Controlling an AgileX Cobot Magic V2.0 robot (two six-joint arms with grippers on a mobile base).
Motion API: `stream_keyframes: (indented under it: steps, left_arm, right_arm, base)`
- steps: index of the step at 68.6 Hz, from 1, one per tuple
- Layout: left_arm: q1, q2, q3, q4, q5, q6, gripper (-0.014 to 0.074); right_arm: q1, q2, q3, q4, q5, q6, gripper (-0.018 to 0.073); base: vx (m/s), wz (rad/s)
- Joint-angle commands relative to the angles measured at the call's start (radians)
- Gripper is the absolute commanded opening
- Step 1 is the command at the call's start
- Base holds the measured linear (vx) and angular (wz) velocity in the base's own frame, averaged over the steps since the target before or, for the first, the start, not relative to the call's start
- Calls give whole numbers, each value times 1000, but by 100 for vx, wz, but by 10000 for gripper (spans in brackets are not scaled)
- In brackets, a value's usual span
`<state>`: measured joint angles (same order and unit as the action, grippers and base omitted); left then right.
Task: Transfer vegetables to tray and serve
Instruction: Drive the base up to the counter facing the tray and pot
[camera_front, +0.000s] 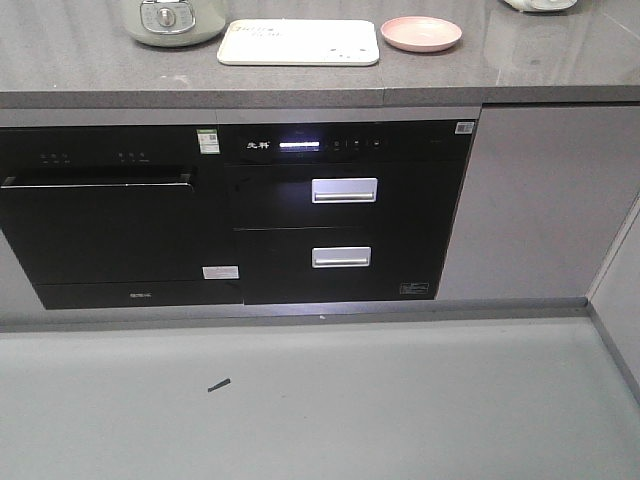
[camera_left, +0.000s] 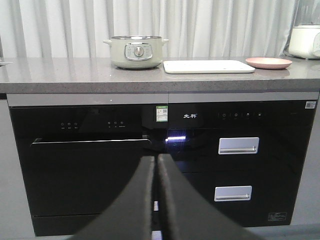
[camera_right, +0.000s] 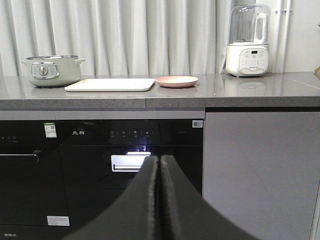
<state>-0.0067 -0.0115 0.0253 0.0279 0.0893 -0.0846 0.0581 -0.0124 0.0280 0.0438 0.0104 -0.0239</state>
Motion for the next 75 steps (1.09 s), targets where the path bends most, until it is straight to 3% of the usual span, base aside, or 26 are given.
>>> stream_keyframes:
  steps: [1,75]
  left_arm:
    - [1,-14,25,-1,-71,-9,-6]
    - [1,-14,25,-1,-71,-9,-6]
  right_arm:
    - [-2,-5,15,-6,-78,1,-2]
    - [-2,-5,15,-6,-78,1,-2]
  base:
    - [6,-1]
    - [5,-2]
